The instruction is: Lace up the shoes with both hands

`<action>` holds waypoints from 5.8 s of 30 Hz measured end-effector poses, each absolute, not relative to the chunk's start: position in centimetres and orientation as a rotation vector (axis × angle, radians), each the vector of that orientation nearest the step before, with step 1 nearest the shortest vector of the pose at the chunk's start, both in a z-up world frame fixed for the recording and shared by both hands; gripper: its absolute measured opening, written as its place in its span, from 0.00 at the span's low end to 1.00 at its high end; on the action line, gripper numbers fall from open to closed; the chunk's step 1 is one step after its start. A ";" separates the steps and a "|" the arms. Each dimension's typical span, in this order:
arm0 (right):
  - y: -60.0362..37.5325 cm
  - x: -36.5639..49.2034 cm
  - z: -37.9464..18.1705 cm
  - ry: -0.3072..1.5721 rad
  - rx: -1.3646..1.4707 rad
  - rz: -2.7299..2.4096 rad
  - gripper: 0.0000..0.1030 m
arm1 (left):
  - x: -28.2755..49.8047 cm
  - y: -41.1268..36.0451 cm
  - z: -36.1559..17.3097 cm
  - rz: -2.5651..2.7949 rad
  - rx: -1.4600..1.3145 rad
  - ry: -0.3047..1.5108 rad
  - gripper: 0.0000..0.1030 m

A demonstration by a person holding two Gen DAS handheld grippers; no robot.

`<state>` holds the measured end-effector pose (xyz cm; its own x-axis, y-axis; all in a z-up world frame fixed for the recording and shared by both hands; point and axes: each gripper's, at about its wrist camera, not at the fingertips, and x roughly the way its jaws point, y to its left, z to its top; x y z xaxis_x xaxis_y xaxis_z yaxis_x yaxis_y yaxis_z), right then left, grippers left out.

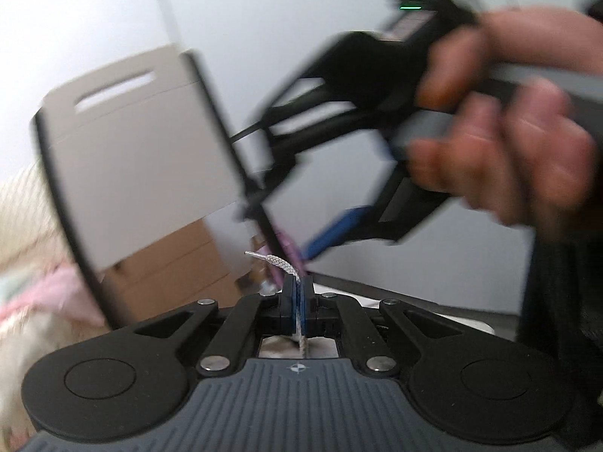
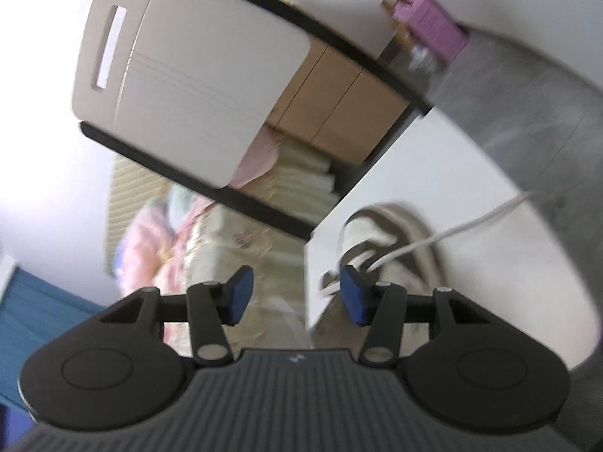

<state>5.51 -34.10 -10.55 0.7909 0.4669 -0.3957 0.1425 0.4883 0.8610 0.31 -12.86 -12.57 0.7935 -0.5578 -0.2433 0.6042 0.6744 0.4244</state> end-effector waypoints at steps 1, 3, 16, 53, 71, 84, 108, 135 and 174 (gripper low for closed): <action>-34.0 5.6 -10.4 0.659 1.053 0.223 0.52 | 0.0 -13.2 -12.8 -0.664 0.532 0.085 0.02; -33.6 5.6 -10.0 0.666 1.003 0.226 0.51 | -0.5 -13.6 -12.9 -0.676 0.546 0.081 0.02; -33.8 5.3 -10.5 0.680 0.964 0.186 0.03 | -0.4 -14.0 -13.1 -0.655 0.523 0.093 0.03; -31.9 5.7 -11.0 0.721 0.917 0.242 0.03 | 0.6 -11.2 -12.4 -0.573 0.383 0.158 0.10; -33.0 5.5 -10.3 0.654 0.944 0.166 0.09 | 4.9 -7.4 -9.9 -0.517 0.246 0.270 0.03; -26.6 7.5 -10.6 0.740 0.255 0.097 0.28 | 12.1 -5.1 -8.7 -0.629 0.394 0.376 0.03; -35.3 7.8 -18.3 0.759 1.114 0.221 0.12 | 11.0 -8.1 -12.5 -0.911 0.753 0.372 0.03; -35.9 8.2 -19.7 0.769 1.177 0.231 0.13 | 10.8 -9.0 -14.5 -1.027 0.886 0.309 0.03; -35.5 9.0 -18.3 0.796 1.157 0.224 0.16 | 13.0 -10.2 -13.7 -1.016 0.830 0.400 0.03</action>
<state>8.98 -35.55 -18.34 0.7118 0.5437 -0.4447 0.2323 0.4153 0.8795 12.97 -10.22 -13.74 0.4918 -0.5845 -0.6453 0.8675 0.2659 0.4203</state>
